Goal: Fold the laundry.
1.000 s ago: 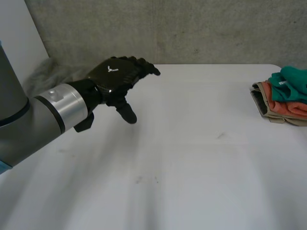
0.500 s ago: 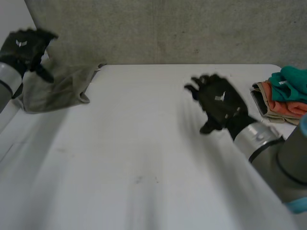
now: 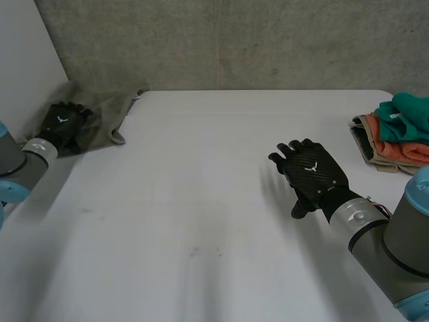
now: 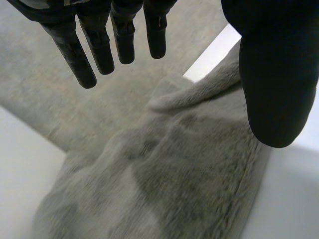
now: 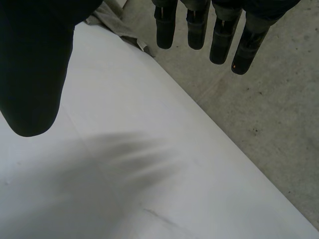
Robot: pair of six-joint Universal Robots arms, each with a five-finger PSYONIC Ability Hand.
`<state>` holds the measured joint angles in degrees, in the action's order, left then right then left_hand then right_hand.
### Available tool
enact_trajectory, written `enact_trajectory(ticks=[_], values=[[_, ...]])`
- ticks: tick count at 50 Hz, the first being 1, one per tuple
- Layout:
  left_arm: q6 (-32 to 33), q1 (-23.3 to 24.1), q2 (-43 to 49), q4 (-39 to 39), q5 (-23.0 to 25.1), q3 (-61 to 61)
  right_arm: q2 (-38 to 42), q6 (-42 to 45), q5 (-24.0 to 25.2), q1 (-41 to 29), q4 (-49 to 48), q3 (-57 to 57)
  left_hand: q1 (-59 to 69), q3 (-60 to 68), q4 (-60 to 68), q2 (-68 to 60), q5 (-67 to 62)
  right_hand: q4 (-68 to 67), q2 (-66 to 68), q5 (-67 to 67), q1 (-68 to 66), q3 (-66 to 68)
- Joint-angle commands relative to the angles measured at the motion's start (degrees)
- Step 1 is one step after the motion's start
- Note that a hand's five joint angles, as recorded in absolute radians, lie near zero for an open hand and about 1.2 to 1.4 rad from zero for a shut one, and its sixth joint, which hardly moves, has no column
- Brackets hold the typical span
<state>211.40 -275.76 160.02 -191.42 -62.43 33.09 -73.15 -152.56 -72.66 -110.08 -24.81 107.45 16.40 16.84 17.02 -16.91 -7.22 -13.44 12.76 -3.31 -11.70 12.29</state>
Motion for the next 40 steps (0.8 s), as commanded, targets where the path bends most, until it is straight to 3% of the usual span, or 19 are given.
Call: enact_trajectory(ticks=[1,15,25,30,40], values=[[-0.1,2.4,2.5,-1.9,5.3,-2.5,0.5,0.1,0.1,1.1,-0.3,0.0,5.7,5.3,5.1,-5.2,-4.9,3.4,-2.8,3.3,1.7,-2.3],[0.2,4.7,7.0,-4.5,8.0,-8.6,1.7,0.3,0.1,1.3,-0.4,0.0,10.8,10.4,10.2,-10.3,-10.0,3.4,-2.8,3.3,1.7,-2.3],[1.7,4.9,8.7,-4.7,9.3,-11.4,1.9,1.6,0.1,1.3,-0.2,0.0,27.9,27.5,27.3,-27.4,-27.1,3.4,-2.8,3.3,1.7,-2.3],[5.2,4.9,9.5,-4.7,12.1,-11.7,1.9,2.6,0.1,1.4,-0.1,0.0,38.5,38.1,37.9,-38.0,-37.7,3.4,-2.8,3.3,1.7,-2.3],[7.8,4.9,11.6,-4.9,12.5,-14.5,2.2,2.9,0.1,1.3,0.1,0.0,37.5,37.1,36.9,-37.0,-36.7,3.4,-2.8,3.3,1.7,-2.3]])
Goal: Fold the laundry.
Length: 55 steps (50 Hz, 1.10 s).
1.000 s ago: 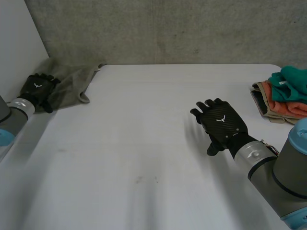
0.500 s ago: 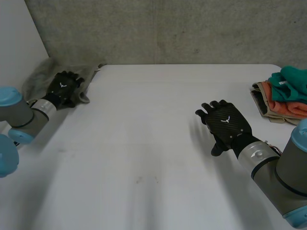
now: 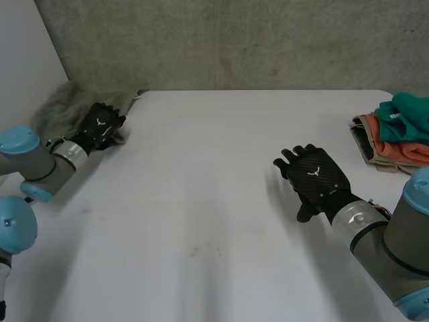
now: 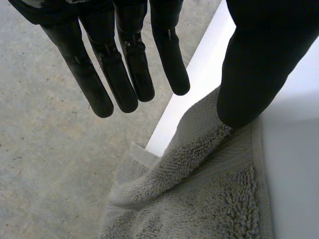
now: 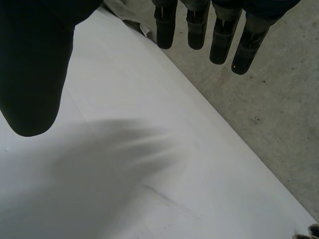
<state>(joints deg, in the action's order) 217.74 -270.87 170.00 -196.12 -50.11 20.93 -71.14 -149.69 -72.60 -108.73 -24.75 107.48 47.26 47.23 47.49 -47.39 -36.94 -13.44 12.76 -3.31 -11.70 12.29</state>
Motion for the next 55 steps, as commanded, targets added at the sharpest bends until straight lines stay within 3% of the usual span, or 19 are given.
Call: enact_trajectory(ticks=[1,14,20,22,29,36,40,48,55], values=[[1.6,0.0,1.8,-0.2,0.2,-2.6,0.2,0.0,0.0,-0.1,0.1,0.0,6.7,6.7,6.5,-6.6,-7.0,3.4,-2.8,3.3,1.7,-2.3],[7.1,-0.1,3.7,-0.3,0.3,-3.9,0.6,0.3,0.0,0.0,0.1,-0.3,8.9,8.9,8.6,-8.7,-9.2,3.4,-2.8,3.3,1.7,-2.3],[8.7,-0.1,4.0,-0.3,0.4,-4.0,0.6,0.4,0.0,0.0,0.1,-0.3,21.5,21.5,21.2,-21.3,-21.8,3.4,-2.8,3.3,1.7,-2.3],[9.7,0.0,4.2,-0.4,0.5,-3.9,0.6,0.4,0.0,0.0,0.1,-0.3,32.0,32.0,31.8,-31.9,-32.3,3.4,-2.8,3.3,1.7,-2.3],[17.1,0.4,3.9,-1.0,0.0,-0.9,0.6,0.4,0.0,0.2,0.1,-0.4,32.7,32.8,32.5,-32.6,-33.1,3.4,-2.8,3.3,1.7,-2.3],[20.6,2.6,-10.6,-2.2,0.1,17.5,0.5,0.4,0.0,1.0,0.1,-0.3,32.7,32.8,32.5,-32.6,-33.1,3.4,-2.8,3.3,1.7,-2.3],[18.8,6.5,-22.1,-4.3,-0.3,29.5,0.4,0.3,0.0,1.1,0.1,-0.3,32.7,32.8,32.5,-32.6,-33.1,3.4,-2.8,3.3,1.7,-2.3],[12.8,18.9,-42.8,-4.7,-0.5,53.2,-0.3,0.3,-0.1,2.7,0.4,-0.2,32.7,32.8,32.5,-32.6,-33.1,3.4,-2.8,3.3,1.7,-2.3],[-0.4,35.9,-50.7,-5.2,-2.4,63.7,-1.3,0.2,-0.2,5.3,0.4,-0.1,32.7,32.8,32.5,-32.6,-33.1,3.4,-2.8,3.3,1.7,-2.3]])
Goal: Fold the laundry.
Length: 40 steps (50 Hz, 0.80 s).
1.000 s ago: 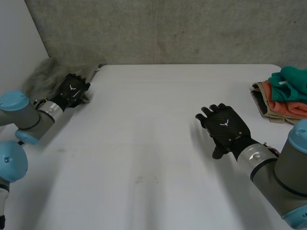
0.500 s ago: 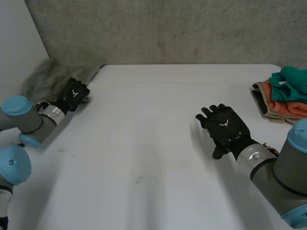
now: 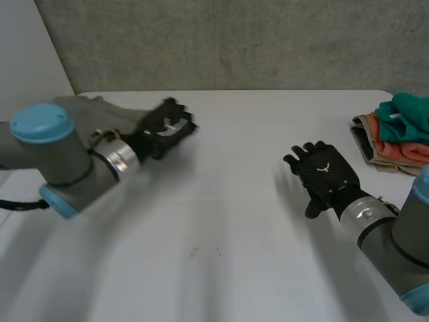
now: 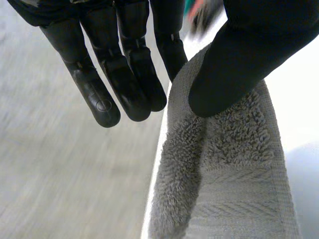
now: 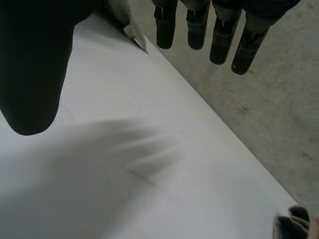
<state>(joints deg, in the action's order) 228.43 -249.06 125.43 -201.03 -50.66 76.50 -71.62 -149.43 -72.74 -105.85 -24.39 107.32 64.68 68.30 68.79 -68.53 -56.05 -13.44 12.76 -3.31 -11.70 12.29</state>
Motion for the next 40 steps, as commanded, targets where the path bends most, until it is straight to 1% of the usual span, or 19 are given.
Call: enact_trajectory(ticks=[1,2,5,6,7,8,9,10,14,18,21,27,29,31,32,34,35,36,40], values=[[-12.5,15.6,-6.2,-0.5,-2.9,8.2,-0.8,-0.1,-0.1,2.7,0.0,0.1,15.3,11.7,11.2,-11.5,-13.9,3.4,-2.8,3.3,1.7,-2.3],[-14.7,18.6,-6.0,-0.9,-5.2,8.1,-0.8,-0.2,-0.1,3.0,0.0,0.1,15.3,11.7,11.2,-11.5,-13.9,3.4,-2.8,3.3,1.7,-2.3],[-17.5,21.9,-4.8,-1.6,-8.9,7.8,-0.8,-0.2,-0.1,4.0,0.0,-0.2,15.3,11.7,11.2,-11.5,-13.9,3.4,-2.8,3.3,1.7,-2.3],[-18.1,23.2,-3.1,-2.3,-11.4,7.4,-0.8,-0.2,-0.1,4.2,0.0,-0.2,15.3,11.7,11.2,-11.5,-13.9,3.4,-2.8,3.3,1.7,-2.3],[-18.2,23.6,-2.1,-2.8,-12.8,7.1,-0.8,-0.2,-0.1,4.5,0.0,-0.4,9.2,5.6,5.1,-5.3,-7.8,3.4,-2.8,3.3,1.7,-2.3],[-18.4,24.0,-1.3,-3.1,-14.1,6.7,-0.8,-0.2,-0.1,4.7,0.0,-0.4,-7.7,-11.3,-11.8,11.5,9.1,3.4,-2.8,3.3,1.7,-2.3],[-18.9,24.5,-0.2,-3.1,-16.4,6.1,-0.8,-0.2,-0.1,4.9,0.0,-0.4,-44.2,-47.8,-48.3,48.0,45.5,3.4,-2.8,3.3,1.7,-2.3],[-19.0,24.8,-0.1,-3.1,-17.3,5.9,-0.8,-0.3,-0.1,5.1,0.0,-0.5,-52.7,-56.3,-56.8,56.5,54.1,3.4,-2.8,3.3,1.7,-2.3],[-19.6,25.3,-0.6,-3.0,-19.4,5.6,-0.9,-0.4,-0.1,5.4,0.1,-0.6,-52.6,-56.2,-56.7,56.5,54.0,3.4,-2.8,3.3,1.7,-2.3],[-21.7,24.3,-5.3,-2.8,-19.6,6.5,-1.5,-0.5,-0.1,5.3,1.5,-0.6,-51.6,-55.2,-55.7,55.5,53.0,3.4,-2.8,3.3,1.7,-2.3],[-23.6,22.0,-9.4,-2.5,-19.7,8.1,-2.4,-0.6,-0.1,5.2,4.5,-0.8,-51.4,-55.1,-55.5,55.3,52.8,3.4,-2.8,3.3,1.7,-2.3],[-26.0,14.0,-16.3,-1.9,-20.7,12.0,-7.0,-0.1,0.6,4.3,13.9,-1.1,-50.8,-54.4,-54.9,54.6,52.1,3.4,-2.8,3.3,1.7,-2.3],[-26.0,9.2,-17.7,-1.2,-21.5,13.6,-8.1,-0.1,0.5,3.8,17.4,-1.3,-49.9,-53.6,-54.0,53.8,51.3,3.4,-2.8,3.3,1.7,-2.3],[-25.9,5.6,-18.0,-0.5,-21.8,14.2,-9.8,-0.8,0.1,2.6,24.7,-2.1,-49.8,-53.4,-53.9,53.6,51.1,3.4,-2.8,3.3,1.7,-2.3],[-25.8,1.8,-18.0,0.5,-21.7,14.5,-10.5,-1.1,0.1,2.4,26.8,-2.3,-49.8,-53.4,-53.9,53.6,51.1,3.4,-2.8,3.3,1.7,-2.3],[-25.7,-1.7,-18.0,1.5,-21.6,14.6,-12.3,-2.1,0.6,1.8,32.7,-1.9,-49.4,-53.0,-53.5,53.3,50.8,3.4,-2.8,3.3,1.7,-2.3],[-25.7,-3.4,-17.9,2.0,-21.5,14.6,-12.7,-2.6,0.5,1.6,33.7,-1.8,-49.3,-52.9,-53.4,53.1,50.6,3.4,-2.8,3.3,1.7,-2.3],[-25.6,-6.6,-17.4,2.9,-21.3,14.4,-12.8,-3.6,0.4,1.3,34.1,-1.5,-49.1,-52.7,-53.2,52.9,50.5,3.4,-2.8,3.3,1.7,-2.3],[-25.4,-12.7,-13.8,3.9,-20.9,13.3,-11.8,-9.3,0.3,-2.5,32.9,0.4,-47.9,-51.5,-52.0,51.8,49.3,3.4,-2.8,3.3,1.7,-2.3]])
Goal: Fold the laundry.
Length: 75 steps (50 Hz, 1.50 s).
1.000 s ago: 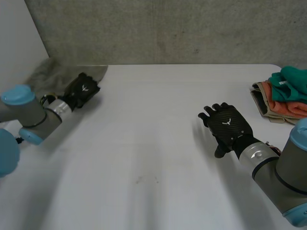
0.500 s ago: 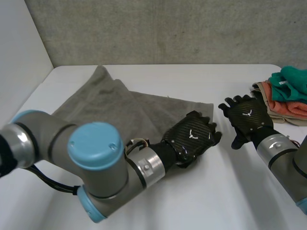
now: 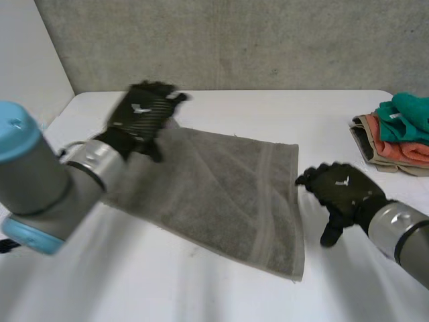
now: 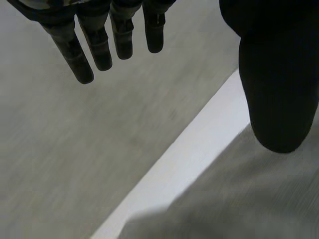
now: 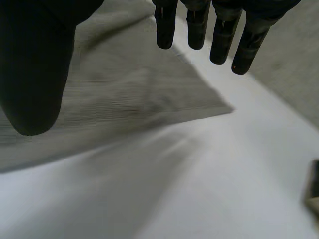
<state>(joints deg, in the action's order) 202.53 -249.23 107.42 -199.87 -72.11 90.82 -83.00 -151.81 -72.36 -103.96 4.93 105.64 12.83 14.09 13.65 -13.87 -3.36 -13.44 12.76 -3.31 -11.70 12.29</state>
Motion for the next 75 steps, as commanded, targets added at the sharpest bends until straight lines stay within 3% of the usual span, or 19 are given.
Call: enact_trajectory(ticks=[1,6,16,33,43,53,75], values=[[0.6,-13.5,5.2,2.8,0.9,-1.3,-0.1,-8.9,-0.1,-5.5,1.9,3.2,4.1,2.9,3.3,-3.1,-3.6,3.4,-2.8,3.3,1.7,-2.3],[2.6,-19.4,11.9,3.4,5.7,-4.6,0.7,-11.8,-2.0,-7.2,-4.7,6.7,6.0,4.7,5.1,-4.9,-5.4,1.4,-0.7,1.2,-0.4,-0.2],[6.6,-21.5,19.8,4.8,6.9,-8.7,7.4,-11.6,-9.5,-13.7,-15.2,10.3,6.3,5.0,5.5,-5.3,-5.8,-3.4,4.0,-3.5,-5.1,4.5],[6.0,-19.7,19.7,4.7,7.0,-7.3,12.2,-11.0,-9.7,-14.6,-23.9,9.5,5.8,4.5,5.0,-4.8,-5.3,-21.0,21.7,-21.2,-22.8,22.2],[6.0,-19.5,19.4,4.8,7.0,-6.8,14.7,-7.4,-9.8,-14.4,-25.4,8.0,5.8,4.5,5.0,-4.8,-5.3,-25.1,25.7,-25.2,-26.8,26.2],[6.0,-19.7,19.4,4.8,7.1,-6.6,17.3,-6.0,-9.8,-13.7,-27.3,6.1,6.1,4.9,5.3,-5.1,-5.6,-37.8,38.5,-38.0,-39.6,39.0],[6.0,-19.8,19.0,4.8,7.1,-5.7,19.2,-4.0,-9.7,-13.6,-28.0,1.1,6.0,4.7,5.1,-4.9,-5.4,-40.2,40.9,-40.3,-41.9,41.3]])
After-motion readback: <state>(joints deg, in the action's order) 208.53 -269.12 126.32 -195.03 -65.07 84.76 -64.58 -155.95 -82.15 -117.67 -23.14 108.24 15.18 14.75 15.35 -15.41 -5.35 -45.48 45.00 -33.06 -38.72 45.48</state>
